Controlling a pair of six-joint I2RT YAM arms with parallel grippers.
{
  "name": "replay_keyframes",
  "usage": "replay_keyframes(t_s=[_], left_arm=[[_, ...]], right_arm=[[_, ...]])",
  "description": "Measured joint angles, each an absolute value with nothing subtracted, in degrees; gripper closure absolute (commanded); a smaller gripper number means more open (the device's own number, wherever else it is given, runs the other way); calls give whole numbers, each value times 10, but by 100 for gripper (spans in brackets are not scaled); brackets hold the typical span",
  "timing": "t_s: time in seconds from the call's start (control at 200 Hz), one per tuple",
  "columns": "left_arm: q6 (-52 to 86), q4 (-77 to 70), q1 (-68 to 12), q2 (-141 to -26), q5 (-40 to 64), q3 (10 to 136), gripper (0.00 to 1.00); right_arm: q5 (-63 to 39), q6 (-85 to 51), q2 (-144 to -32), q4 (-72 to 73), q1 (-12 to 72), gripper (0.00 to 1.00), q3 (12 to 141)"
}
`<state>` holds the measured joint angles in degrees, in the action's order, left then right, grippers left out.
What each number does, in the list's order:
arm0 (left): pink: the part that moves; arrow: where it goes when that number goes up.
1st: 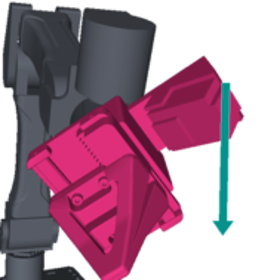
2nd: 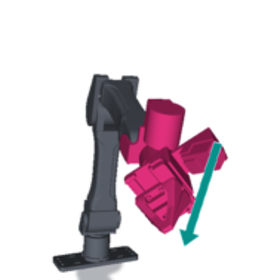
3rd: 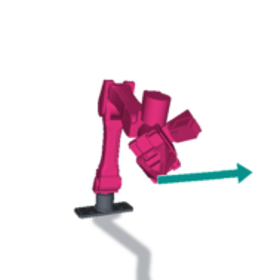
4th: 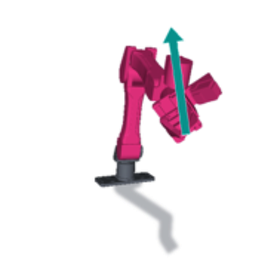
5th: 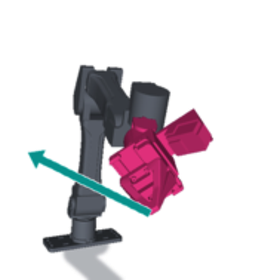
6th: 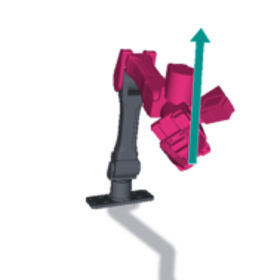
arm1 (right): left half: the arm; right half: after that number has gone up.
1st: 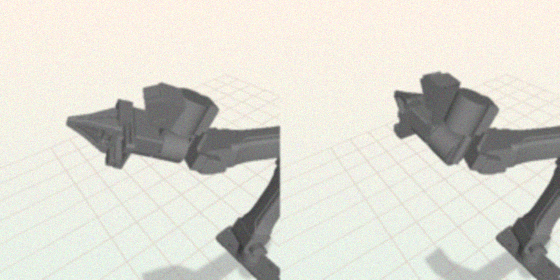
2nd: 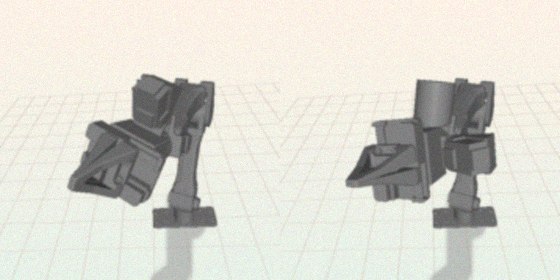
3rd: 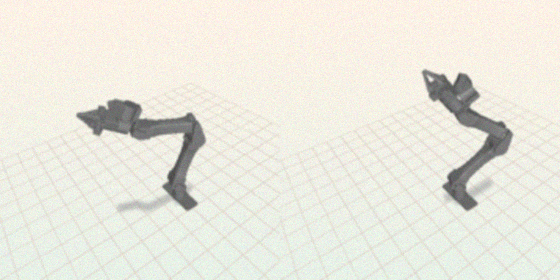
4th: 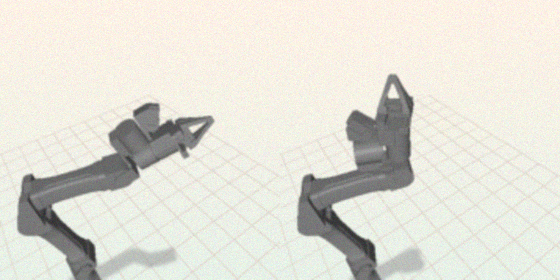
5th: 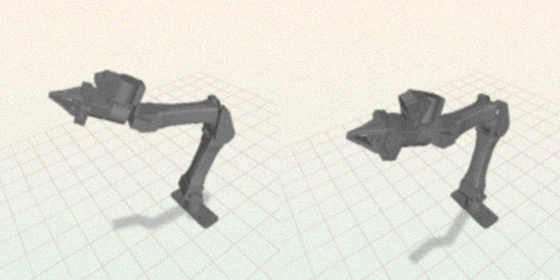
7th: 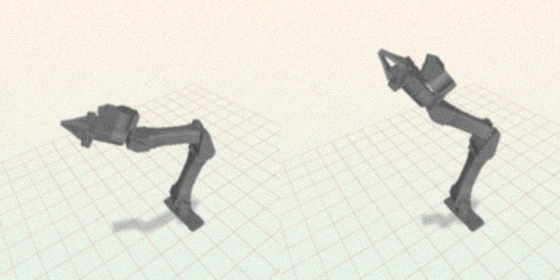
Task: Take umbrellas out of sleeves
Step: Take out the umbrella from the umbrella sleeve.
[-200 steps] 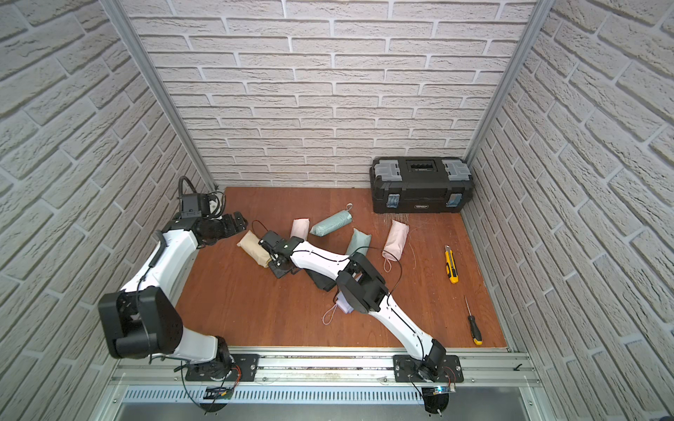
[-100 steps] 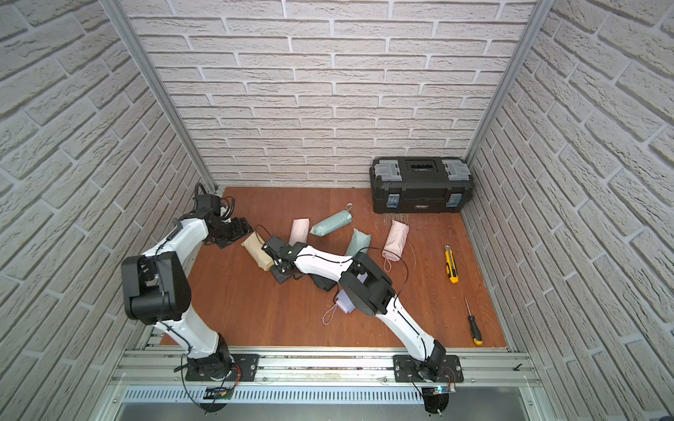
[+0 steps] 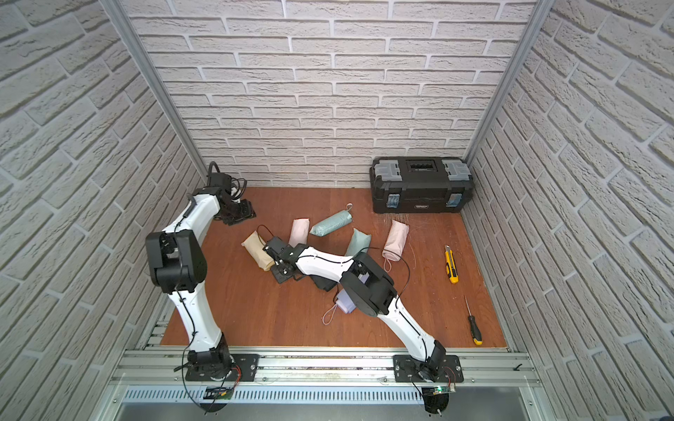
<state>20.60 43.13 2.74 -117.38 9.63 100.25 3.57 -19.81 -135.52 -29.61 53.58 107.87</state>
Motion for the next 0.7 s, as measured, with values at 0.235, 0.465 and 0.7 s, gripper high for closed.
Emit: replay_keyframes(t_s=[0.235, 0.465, 0.7], left_arm=[[183, 479, 1, -1208, 63, 1012, 38], [166, 498, -7, -1221, 37, 1012, 41], [151, 507, -10, -1240, 26, 1012, 58]], right_arm=[[36, -204, -1355, -296, 536, 97, 1079], [36, -206, -1354, -295, 536, 97, 1077], [36, -208, -1354, -293, 536, 97, 1076]])
